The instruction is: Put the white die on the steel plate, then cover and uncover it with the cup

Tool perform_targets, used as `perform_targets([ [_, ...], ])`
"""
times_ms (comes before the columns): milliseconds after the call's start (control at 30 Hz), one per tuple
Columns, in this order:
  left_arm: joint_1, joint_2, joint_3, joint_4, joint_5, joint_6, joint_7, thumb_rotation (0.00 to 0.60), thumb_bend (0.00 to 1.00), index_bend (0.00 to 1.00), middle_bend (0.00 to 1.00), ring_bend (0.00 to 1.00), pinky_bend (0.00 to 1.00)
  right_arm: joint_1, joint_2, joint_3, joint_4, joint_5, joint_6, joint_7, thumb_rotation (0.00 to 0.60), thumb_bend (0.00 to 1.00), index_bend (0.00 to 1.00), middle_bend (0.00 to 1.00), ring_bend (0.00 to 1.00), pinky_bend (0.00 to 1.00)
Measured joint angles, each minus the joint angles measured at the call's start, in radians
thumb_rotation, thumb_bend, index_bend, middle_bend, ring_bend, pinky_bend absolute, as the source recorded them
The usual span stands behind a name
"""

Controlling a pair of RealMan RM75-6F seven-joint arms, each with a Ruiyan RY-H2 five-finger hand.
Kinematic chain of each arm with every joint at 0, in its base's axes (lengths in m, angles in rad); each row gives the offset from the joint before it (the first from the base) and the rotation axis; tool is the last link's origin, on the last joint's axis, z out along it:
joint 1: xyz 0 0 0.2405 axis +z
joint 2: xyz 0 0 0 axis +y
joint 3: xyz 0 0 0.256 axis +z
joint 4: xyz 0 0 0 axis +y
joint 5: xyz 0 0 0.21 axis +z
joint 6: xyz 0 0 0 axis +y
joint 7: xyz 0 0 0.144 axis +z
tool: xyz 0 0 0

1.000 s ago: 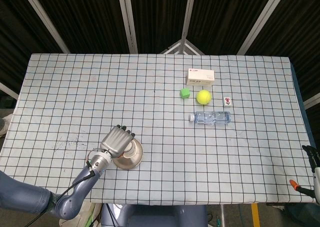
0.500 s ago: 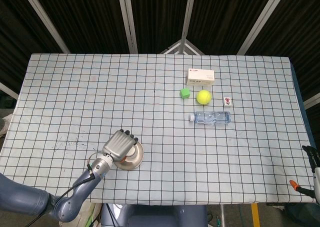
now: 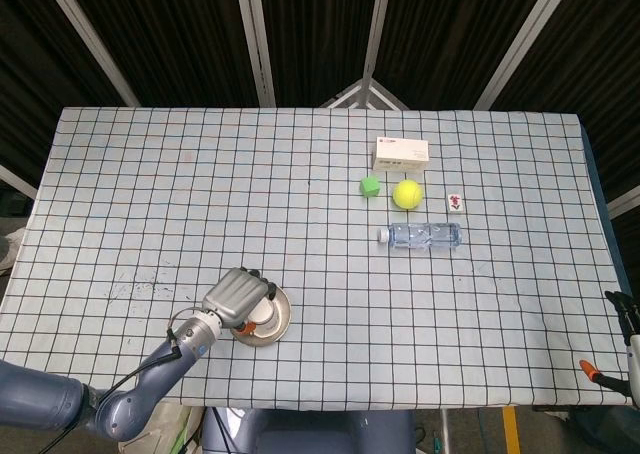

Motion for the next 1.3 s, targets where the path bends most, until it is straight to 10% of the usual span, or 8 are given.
perform_targets([
  [700, -0.003, -0.090, 0.012, 0.119, 0.044, 0.156, 0.118, 0.600, 0.48, 0.49, 0.42, 0.26, 0.32, 0.003, 0.002, -0.004, 0.000, 0.000, -0.012, 0.011, 0.600, 0.04, 0.12, 0.14, 0.15, 0.14],
  [1300, 0.039, -0.011, 0.014, 0.049, 0.113, 0.036, -0.031, 0.600, 0.48, 0.49, 0.42, 0.26, 0.30, 0.004, 0.000, -0.004, -0.004, 0.000, -0.013, 0.003, 0.600, 0.04, 0.12, 0.14, 0.15, 0.14],
])
